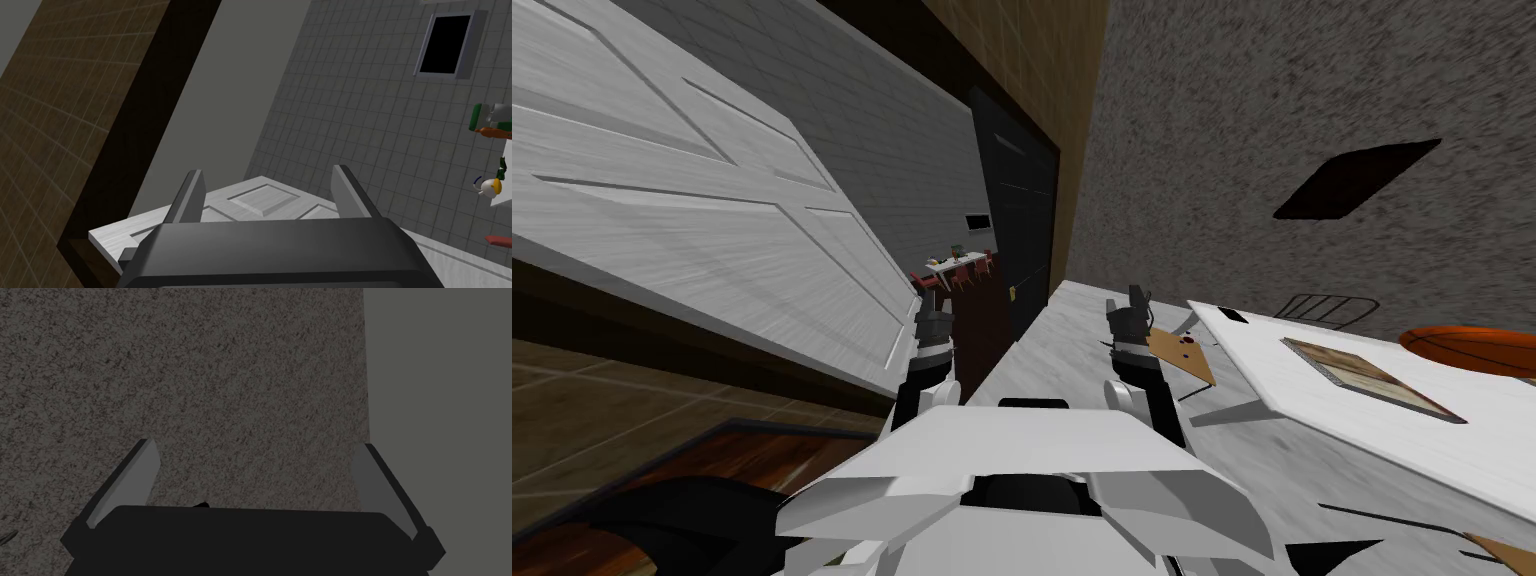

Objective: Push the door open

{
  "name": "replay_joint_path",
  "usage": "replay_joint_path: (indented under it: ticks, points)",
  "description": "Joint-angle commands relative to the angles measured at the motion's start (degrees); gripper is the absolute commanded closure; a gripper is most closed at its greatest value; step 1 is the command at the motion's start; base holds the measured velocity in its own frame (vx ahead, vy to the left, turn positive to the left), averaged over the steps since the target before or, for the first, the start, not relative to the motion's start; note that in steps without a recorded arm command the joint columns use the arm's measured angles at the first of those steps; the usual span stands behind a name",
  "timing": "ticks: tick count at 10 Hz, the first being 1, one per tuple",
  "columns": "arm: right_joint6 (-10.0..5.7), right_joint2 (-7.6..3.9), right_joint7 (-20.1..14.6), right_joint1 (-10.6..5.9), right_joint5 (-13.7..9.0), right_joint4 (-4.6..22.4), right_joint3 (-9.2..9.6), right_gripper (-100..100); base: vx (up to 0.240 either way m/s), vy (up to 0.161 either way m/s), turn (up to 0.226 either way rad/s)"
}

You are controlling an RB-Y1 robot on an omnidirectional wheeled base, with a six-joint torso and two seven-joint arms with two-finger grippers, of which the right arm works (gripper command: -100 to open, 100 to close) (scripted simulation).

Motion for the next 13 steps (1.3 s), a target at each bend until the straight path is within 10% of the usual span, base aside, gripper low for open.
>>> replay_joint_path:
  ticks: [1, 13]
  points:
    - [-0.46, -0.46, -0.1, -0.69, -0.1, 1.7, 0.05, -100, 0.003, -0.008, 0.172]
    - [-5.83, -4.16, -1.2, -8.74, -1.2, 21.0, 0.65, -100, 0.066, -0.047, 0.185]
